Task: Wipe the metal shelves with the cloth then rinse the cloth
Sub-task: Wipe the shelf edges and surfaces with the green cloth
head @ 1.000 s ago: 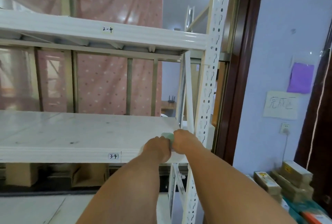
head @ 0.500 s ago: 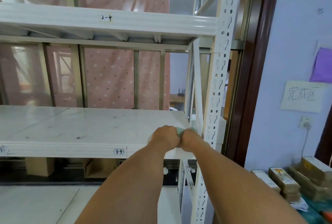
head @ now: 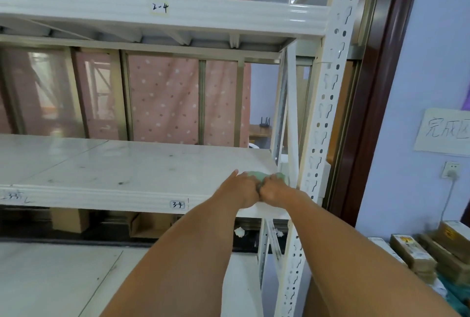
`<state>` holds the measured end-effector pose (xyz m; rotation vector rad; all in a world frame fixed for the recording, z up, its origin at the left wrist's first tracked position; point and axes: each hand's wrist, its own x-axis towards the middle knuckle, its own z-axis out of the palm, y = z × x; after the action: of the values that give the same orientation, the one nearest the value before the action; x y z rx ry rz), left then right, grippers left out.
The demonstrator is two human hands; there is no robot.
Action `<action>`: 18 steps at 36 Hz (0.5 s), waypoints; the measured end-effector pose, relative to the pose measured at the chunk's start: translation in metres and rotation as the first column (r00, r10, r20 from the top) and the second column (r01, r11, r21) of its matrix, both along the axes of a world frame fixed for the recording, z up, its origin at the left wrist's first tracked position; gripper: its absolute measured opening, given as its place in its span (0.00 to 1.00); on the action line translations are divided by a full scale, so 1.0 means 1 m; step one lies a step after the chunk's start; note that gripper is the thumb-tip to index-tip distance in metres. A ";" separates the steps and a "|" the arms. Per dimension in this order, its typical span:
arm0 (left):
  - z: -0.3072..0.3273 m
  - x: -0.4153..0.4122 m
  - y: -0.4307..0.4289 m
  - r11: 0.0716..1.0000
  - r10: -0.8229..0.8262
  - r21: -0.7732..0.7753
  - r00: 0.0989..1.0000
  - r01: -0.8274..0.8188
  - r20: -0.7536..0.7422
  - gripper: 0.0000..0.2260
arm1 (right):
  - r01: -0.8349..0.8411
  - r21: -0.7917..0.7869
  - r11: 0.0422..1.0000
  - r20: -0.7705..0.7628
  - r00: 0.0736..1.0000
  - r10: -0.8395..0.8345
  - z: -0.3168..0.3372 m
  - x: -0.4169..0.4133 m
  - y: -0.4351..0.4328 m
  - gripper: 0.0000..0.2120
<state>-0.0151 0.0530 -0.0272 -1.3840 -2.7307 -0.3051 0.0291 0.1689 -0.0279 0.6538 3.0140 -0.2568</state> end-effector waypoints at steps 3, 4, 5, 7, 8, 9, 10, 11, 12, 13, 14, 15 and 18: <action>0.003 -0.001 -0.011 1.000 0.019 -0.025 1.000 -0.019 0.008 0.21 | -0.002 -0.037 0.999 0.009 1.000 0.003 0.001 -0.001 -0.006 0.26; 0.003 -0.002 -0.016 0.999 0.026 -0.029 1.000 -0.025 0.009 0.21 | -0.009 -0.046 0.999 0.026 1.000 0.010 0.003 -0.001 -0.009 0.27; 0.003 -0.004 -0.021 0.999 0.029 -0.031 1.000 -0.029 0.009 0.21 | -0.016 -0.051 0.999 0.036 0.999 0.018 0.002 -0.003 -0.011 0.28; 0.002 -0.009 -0.031 0.999 0.030 -0.023 1.000 -0.030 0.006 0.21 | -0.009 -0.026 1.000 0.026 1.000 0.010 0.000 -0.010 -0.017 0.32; 0.001 -0.013 -0.037 0.999 0.029 -0.019 1.000 -0.029 0.005 0.21 | 0.002 -0.008 1.000 0.012 1.000 -0.002 -0.002 -0.014 -0.020 0.33; 0.000 -0.016 -0.043 0.999 0.033 -0.017 0.999 -0.033 0.007 0.20 | 0.004 0.006 1.000 -0.005 1.000 -0.004 -0.004 -0.018 -0.024 0.34; -0.001 -0.021 -0.049 0.999 0.043 -0.015 0.999 -0.043 0.013 0.20 | -0.001 0.020 1.000 -0.014 1.000 0.001 -0.007 -0.022 -0.031 0.34; -0.002 -0.026 -0.056 0.999 0.052 -0.011 0.999 -0.052 0.016 0.20 | -0.012 0.027 1.000 -0.018 1.000 0.013 -0.008 -0.025 -0.039 0.35; -0.003 -0.031 -0.064 0.998 0.059 -0.007 0.998 -0.059 0.018 0.20 | -0.020 0.029 0.999 -0.021 1.000 0.021 -0.009 -0.029 -0.048 0.35; -0.003 -0.036 -0.072 0.998 0.064 -0.005 0.998 -0.064 0.019 0.19 | -0.023 0.030 0.999 -0.022 0.999 0.023 -0.009 -0.033 -0.057 0.35; -0.002 -0.040 -0.081 0.998 0.068 -0.010 0.997 -0.068 0.021 0.19 | -0.028 0.033 0.999 -0.021 0.999 0.029 -0.010 -0.038 -0.066 0.35; -0.002 -0.044 -0.090 0.997 0.073 -0.018 0.997 -0.073 0.019 0.19 | -0.034 0.036 0.999 -0.019 0.999 0.035 -0.011 -0.043 -0.074 0.35; -0.002 -0.055 -0.116 0.996 0.074 -0.047 0.997 -0.074 0.003 0.20 | -0.036 0.044 0.998 -0.004 0.999 0.036 -0.016 -0.056 -0.100 0.34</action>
<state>-0.0700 -0.0625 -0.0297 -1.2898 -2.8023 -0.2423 -0.0266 0.0686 -0.0435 0.6020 3.0404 -0.1918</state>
